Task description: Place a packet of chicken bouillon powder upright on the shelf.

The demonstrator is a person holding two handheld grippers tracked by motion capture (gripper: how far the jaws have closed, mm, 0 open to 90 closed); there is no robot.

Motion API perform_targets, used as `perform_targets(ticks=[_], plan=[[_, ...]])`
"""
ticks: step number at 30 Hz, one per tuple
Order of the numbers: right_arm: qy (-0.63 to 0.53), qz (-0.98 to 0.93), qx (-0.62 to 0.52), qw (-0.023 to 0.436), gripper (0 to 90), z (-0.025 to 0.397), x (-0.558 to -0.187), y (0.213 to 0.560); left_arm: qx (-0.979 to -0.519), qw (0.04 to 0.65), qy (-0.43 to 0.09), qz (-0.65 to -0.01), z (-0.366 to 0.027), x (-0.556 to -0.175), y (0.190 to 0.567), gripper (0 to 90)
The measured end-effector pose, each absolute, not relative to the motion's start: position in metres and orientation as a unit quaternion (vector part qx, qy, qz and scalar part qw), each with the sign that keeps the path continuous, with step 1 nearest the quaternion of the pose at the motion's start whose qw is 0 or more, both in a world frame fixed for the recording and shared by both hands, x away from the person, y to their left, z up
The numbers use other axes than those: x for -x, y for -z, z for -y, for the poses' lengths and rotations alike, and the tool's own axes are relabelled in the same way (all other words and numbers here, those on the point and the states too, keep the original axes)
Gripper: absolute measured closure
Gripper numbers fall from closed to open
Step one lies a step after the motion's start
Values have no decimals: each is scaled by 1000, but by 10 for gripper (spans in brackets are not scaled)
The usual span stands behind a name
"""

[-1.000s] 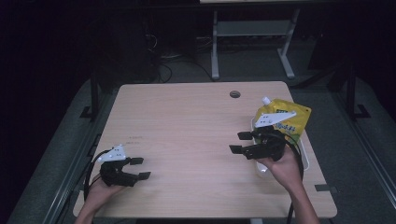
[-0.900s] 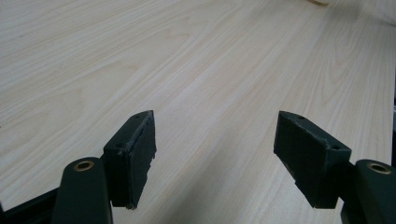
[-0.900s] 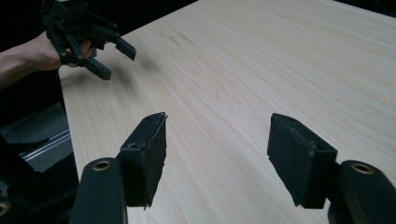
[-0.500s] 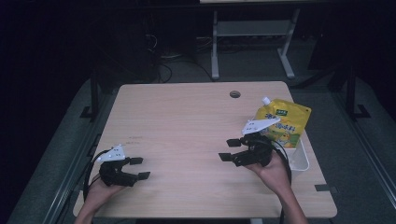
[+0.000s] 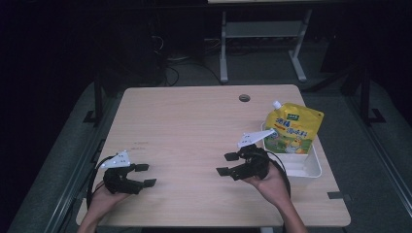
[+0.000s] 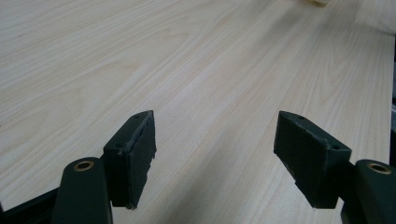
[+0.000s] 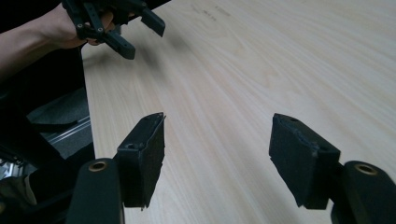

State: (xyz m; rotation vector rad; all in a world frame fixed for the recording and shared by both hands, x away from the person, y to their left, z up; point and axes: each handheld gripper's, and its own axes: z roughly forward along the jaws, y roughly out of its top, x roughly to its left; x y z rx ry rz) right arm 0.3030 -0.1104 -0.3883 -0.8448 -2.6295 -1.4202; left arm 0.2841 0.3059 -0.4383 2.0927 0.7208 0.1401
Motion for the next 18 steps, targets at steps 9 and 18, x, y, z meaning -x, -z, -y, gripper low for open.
perform_targets(ticks=[9, 18], plan=[[451, 853, 258, 47, 342, 85, -298, 414, -846, 444, -54, -290, -304, -283, 439, 291], [439, 860, 255, 49, 306, 72, -291, 431, -850, 440, -52, -285, -301, -283, 441, 283]])
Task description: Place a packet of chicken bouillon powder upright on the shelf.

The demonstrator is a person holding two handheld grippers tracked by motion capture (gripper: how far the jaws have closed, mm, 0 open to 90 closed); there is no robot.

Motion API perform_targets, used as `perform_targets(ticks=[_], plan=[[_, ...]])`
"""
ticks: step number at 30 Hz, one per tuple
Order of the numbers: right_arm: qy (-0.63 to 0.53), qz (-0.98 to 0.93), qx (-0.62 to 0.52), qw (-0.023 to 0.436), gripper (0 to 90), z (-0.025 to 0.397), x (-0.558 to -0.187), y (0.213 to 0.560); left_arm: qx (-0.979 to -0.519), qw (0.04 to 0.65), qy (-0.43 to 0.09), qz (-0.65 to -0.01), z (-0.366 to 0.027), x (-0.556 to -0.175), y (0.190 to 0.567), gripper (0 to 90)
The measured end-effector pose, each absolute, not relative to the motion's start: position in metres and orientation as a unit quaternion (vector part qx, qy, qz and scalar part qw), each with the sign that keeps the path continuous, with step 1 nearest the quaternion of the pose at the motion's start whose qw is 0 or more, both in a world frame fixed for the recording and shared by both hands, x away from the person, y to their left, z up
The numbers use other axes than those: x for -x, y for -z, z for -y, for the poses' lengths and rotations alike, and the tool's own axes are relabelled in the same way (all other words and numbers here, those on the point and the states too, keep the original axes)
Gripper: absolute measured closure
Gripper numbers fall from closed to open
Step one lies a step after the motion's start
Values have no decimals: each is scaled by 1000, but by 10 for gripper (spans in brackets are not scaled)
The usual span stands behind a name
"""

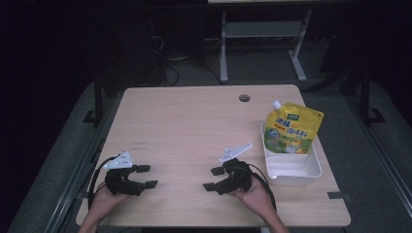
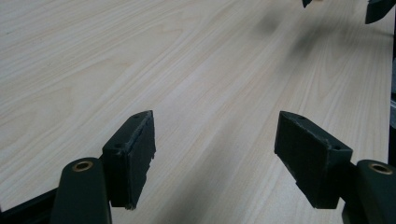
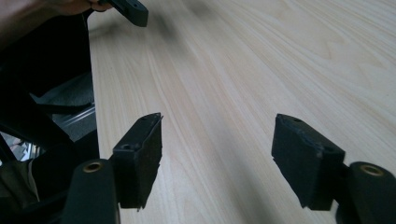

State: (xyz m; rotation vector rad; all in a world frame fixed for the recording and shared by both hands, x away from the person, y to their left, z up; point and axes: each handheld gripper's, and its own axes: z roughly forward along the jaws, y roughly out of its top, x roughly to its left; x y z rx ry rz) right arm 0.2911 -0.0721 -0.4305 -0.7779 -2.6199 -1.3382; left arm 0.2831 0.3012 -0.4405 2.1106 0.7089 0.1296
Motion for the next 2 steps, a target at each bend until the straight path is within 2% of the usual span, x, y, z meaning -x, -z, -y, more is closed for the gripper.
perform_targets(ticks=[2], plan=[[441, 858, 258, 46, 295, 73, -290, 431, -850, 440, -53, -285, -301, -283, 440, 280]])
